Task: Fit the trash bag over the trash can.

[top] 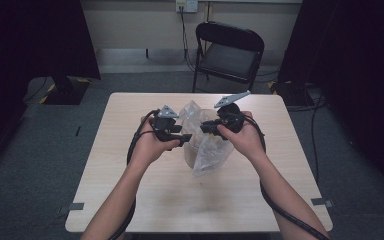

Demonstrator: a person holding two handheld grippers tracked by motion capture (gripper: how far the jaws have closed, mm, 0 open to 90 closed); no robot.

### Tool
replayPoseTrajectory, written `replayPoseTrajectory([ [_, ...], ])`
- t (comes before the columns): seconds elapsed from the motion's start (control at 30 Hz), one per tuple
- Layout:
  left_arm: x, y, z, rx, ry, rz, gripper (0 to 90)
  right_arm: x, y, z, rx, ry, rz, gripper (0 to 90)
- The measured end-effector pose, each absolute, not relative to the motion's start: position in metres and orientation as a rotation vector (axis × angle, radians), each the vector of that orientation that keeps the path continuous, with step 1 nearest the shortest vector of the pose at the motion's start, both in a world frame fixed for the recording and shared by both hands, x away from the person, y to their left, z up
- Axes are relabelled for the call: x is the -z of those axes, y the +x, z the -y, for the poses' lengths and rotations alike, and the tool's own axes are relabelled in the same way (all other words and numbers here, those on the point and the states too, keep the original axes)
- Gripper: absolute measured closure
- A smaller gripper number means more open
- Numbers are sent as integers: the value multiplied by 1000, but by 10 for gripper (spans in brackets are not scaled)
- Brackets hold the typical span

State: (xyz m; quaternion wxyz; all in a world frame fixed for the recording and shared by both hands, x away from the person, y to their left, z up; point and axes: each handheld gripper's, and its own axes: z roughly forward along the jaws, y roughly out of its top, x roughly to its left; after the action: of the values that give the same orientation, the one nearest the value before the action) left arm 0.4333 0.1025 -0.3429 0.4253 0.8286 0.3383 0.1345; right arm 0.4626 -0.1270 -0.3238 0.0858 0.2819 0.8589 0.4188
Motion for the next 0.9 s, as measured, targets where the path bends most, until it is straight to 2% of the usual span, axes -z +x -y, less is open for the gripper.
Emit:
replayPoseTrajectory([
  [0.1,344,433,-105,-344,2075,-849,508,327,463,124,-1267,845,-2588,869],
  [0.3,346,431,-114,-354,2079,-874,498,333,461,105,-1242,810,-2620,893],
  [0.57,352,433,-114,-360,2103,-845,694,334,465,110,-1294,850,-2565,893],
  [0.73,354,434,-114,-320,2103,-864,854,334,466,126,-1311,874,-2532,892],
  [0.8,355,434,-114,-315,2117,-861,898,333,465,133,-1332,888,-2511,892],
  [0.9,353,435,-113,-315,2122,-878,900,331,464,145,-1353,899,-2491,892],
])
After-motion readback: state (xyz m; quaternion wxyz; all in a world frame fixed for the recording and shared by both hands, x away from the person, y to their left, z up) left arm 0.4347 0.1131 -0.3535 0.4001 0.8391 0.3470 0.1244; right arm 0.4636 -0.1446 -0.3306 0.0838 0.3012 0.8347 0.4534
